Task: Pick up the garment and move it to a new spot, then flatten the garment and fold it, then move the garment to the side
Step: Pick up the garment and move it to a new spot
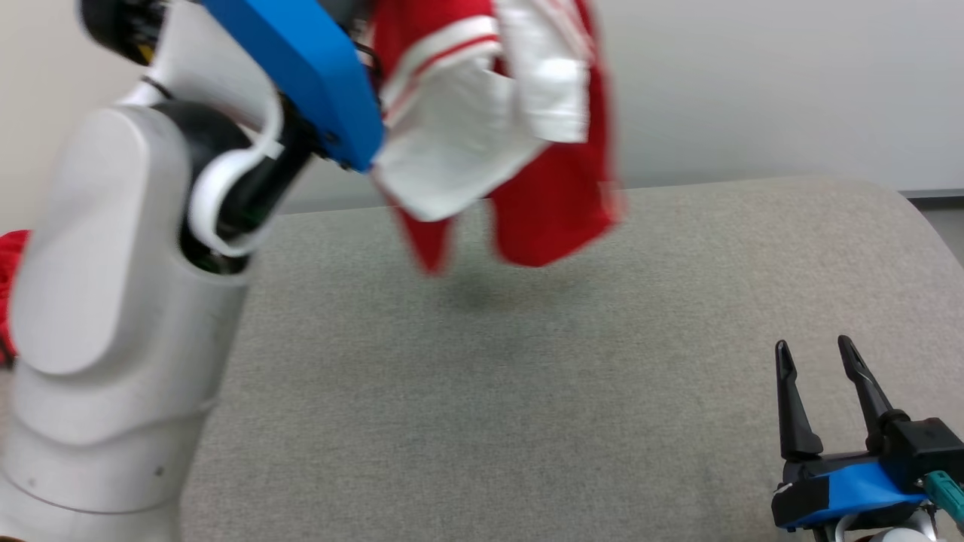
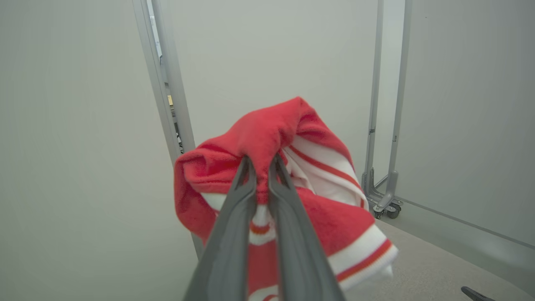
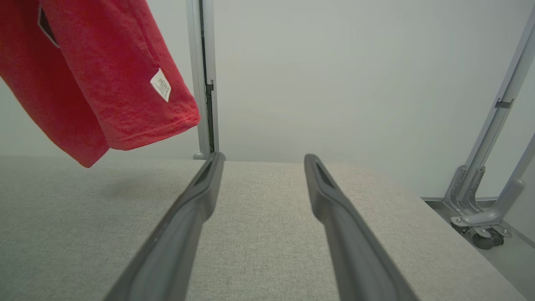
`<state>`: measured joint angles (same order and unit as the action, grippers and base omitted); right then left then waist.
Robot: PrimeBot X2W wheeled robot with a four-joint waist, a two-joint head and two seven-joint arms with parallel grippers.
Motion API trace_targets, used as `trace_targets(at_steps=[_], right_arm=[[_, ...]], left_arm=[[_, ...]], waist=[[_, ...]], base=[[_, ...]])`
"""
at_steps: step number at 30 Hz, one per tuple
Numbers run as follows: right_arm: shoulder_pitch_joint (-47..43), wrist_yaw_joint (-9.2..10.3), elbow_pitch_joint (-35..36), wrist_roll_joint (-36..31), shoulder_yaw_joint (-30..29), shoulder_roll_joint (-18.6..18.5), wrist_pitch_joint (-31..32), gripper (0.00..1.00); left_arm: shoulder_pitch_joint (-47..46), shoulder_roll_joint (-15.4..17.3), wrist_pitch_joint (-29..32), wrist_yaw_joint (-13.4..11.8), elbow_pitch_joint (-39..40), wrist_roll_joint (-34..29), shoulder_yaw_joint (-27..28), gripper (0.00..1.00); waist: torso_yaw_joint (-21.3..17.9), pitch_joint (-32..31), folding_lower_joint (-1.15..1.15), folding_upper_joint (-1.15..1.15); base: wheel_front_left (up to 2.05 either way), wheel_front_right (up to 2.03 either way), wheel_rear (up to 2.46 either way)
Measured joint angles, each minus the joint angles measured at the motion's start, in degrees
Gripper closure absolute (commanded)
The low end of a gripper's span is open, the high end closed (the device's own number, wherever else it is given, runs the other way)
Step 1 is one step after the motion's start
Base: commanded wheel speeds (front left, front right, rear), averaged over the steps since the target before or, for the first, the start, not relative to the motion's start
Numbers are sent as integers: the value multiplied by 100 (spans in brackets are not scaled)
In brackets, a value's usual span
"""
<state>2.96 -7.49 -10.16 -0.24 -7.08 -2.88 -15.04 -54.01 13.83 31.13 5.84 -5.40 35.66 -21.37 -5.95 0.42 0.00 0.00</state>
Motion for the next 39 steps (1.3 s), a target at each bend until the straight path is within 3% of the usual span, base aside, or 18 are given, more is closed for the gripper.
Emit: trace_targets(at_steps=[5,9,16,20,21,23,24,25,30,39], right_arm=[[21,0,13,103,-55,0,0,0],[90,0,38,154,-81,0,0,0],[321,0,81,237,-80,0,0,0],[376,0,82,237,-108,0,0,0],[385,0,71,237,-110,0,0,0],[409,0,56,235,-98,0,0,0],[420,0,46,234,-91,0,0,0],[422,0,37,234,-83,0,0,0],[492,0,14,180,-3,0,0,0],[477,0,-15,136,176,1,0,0]], left_arm=[[654,-428,-307,-83,87,115,-263,100],[1517,-445,-678,-144,-497,112,-367,100],[2286,119,-1726,-194,-2327,-455,-403,100],[2302,314,-2242,-71,-3036,-708,-554,100],[2293,320,-2381,-64,-3179,-710,-553,96],[2242,318,-2726,-37,-3411,-742,-532,54],[2199,305,-2903,-23,-3506,-740,-508,13],[2160,279,-3097,-16,-3579,-726,-478,0],[1965,197,-3908,10,-3955,-710,-387,0],[2197,5,-4495,32,-4183,-691,-412,0]], waist=[[-166,186,1,0],[-250,408,0,0],[-351,873,1,0],[-324,1042,1,0],[-305,1069,1,0],[-265,1101,1,0],[-247,1109,1,0],[-227,1113,1,0],[-109,1041,1,0],[147,694,1,0]], base=[[0,0,0],[0,0,0],[0,0,0],[0,0,0],[0,0,0],[0,0,0],[0,0,0],[0,0,0],[0,0,0],[0,0,0]])
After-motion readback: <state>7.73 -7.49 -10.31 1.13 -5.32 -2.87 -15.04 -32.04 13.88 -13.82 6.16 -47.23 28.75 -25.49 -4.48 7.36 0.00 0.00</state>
